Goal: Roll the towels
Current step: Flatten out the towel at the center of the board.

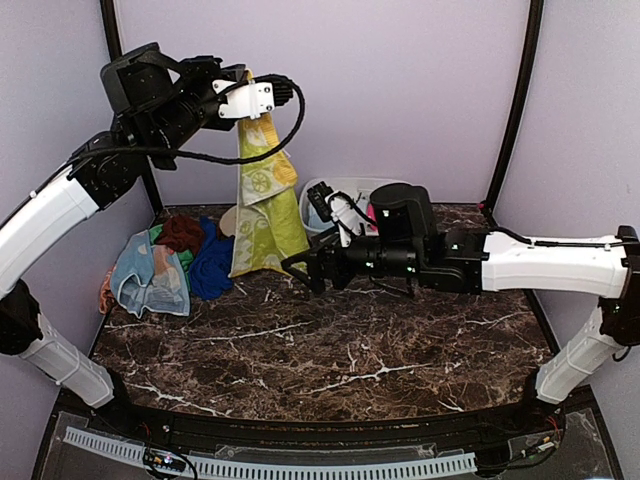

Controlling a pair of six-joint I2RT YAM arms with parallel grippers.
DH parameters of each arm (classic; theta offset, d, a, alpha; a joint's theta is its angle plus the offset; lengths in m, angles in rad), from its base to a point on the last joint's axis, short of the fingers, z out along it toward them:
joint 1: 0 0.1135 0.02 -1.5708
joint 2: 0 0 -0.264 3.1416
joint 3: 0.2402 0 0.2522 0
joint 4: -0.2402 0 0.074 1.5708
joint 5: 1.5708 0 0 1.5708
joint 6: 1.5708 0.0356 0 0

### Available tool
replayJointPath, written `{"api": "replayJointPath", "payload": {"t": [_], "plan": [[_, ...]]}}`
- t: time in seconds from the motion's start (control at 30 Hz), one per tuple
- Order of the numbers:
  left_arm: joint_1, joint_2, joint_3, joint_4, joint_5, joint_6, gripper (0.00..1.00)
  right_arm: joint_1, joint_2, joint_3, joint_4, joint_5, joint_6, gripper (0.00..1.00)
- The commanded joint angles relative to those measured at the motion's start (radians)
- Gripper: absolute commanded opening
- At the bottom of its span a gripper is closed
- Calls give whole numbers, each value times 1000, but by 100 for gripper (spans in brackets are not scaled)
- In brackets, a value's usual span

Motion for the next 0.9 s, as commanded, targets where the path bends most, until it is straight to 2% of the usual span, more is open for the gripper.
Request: {"api": "replayJointPath", "payload": {"t": [0.0, 0.17, 0.3, 0.47, 0.63, 0.87], "plan": [[-16, -47, 1, 25, -31, -1, 0, 5, -20, -34, 81, 116, 35, 88], [-27, -41, 4, 82, -34, 36, 0, 4, 49, -127, -23, 327, 99, 91], [-30, -39, 14, 91, -38, 46, 0, 4, 113, -181, -11, 354, 109, 91], [-34, -47, 9, 67, -44, 22, 0, 6, 53, -144, 100, 260, 70, 91], [-39, -63, -16, 70, -48, 10, 0, -11, -55, -118, 293, 41, -41, 93], [-41, -67, -14, 39, -49, -25, 0, -154, 20, 53, 292, -240, 44, 92]]}}
